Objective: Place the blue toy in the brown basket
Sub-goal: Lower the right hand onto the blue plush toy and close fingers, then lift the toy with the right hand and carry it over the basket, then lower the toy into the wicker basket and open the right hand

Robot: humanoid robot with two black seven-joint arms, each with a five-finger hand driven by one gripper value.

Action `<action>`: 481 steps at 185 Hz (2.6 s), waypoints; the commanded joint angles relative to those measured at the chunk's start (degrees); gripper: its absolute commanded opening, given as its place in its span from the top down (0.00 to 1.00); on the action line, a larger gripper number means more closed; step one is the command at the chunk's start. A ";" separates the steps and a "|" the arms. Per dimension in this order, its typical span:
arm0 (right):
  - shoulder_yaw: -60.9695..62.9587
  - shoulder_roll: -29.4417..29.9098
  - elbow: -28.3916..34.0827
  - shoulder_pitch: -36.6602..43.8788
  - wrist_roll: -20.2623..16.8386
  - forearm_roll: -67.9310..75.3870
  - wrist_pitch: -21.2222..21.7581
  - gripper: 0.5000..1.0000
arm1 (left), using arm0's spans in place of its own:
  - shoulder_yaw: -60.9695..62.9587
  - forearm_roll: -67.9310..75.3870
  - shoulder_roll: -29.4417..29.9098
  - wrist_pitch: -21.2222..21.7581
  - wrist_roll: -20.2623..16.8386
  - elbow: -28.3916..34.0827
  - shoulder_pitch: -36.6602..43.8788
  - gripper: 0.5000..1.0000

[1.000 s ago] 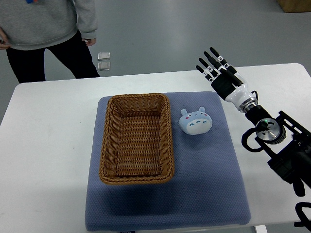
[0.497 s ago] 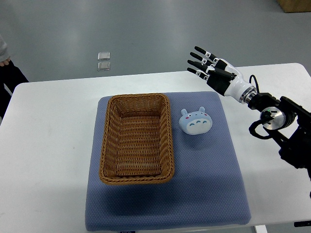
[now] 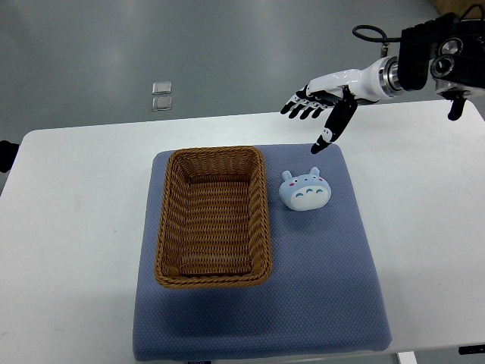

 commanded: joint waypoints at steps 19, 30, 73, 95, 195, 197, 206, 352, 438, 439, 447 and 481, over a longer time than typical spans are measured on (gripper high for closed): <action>-7.18 3.49 2.85 5.90 -3.49 -0.24 -2.15 0.19 | 0.06 -0.10 0.00 0.09 0.03 0.30 -0.30 0.00; -7.71 4.80 2.94 5.81 -4.28 -0.16 -3.47 0.19 | 0.06 -0.01 0.00 0.09 0.03 0.30 -0.30 0.00; -8.06 6.56 1.62 0.54 -3.93 -0.51 -7.87 0.19 | -0.03 -0.01 0.00 0.09 0.03 0.21 -0.30 0.00; -7.97 6.83 0.92 -2.63 -3.84 -0.77 -8.83 0.19 | 0.06 -0.01 0.00 0.09 0.03 0.21 -0.38 0.00; -7.18 9.81 -3.65 -10.54 -3.76 -5.61 -12.52 0.21 | 0.06 -0.01 0.00 0.09 0.03 0.74 -0.38 0.00; -7.18 9.90 -3.74 -10.62 -3.76 -5.61 -12.61 0.21 | 0.06 -0.10 0.00 0.09 0.03 0.74 -0.38 0.00; -7.18 10.16 -3.92 -10.98 -3.76 -5.61 -12.70 0.22 | 0.06 -0.10 0.00 0.09 0.03 0.65 -0.38 0.00; -5.07 9.64 -4.97 -8.96 -3.23 -7.01 -13.76 1.00 | -0.03 -0.10 0.00 0.09 0.03 0.82 -0.30 0.00; -3.49 15.97 -2.51 1.50 -1.73 -2.79 -14.46 0.95 | 0.06 -0.10 0.00 0.09 0.03 0.56 -0.30 0.00; -3.49 16.49 -2.60 1.50 -1.56 -2.79 -14.81 0.94 | 0.06 -0.10 0.00 0.09 0.03 0.56 -0.30 0.00; -3.58 18.42 -3.12 1.50 -0.68 -2.79 -16.21 0.93 | 0.06 -0.10 0.00 0.09 0.03 0.47 -0.30 0.00; -3.49 26.07 -6.99 -1.40 -0.15 -2.79 -19.47 0.91 | -0.03 -0.01 0.00 0.01 0.03 -0.06 -0.91 0.00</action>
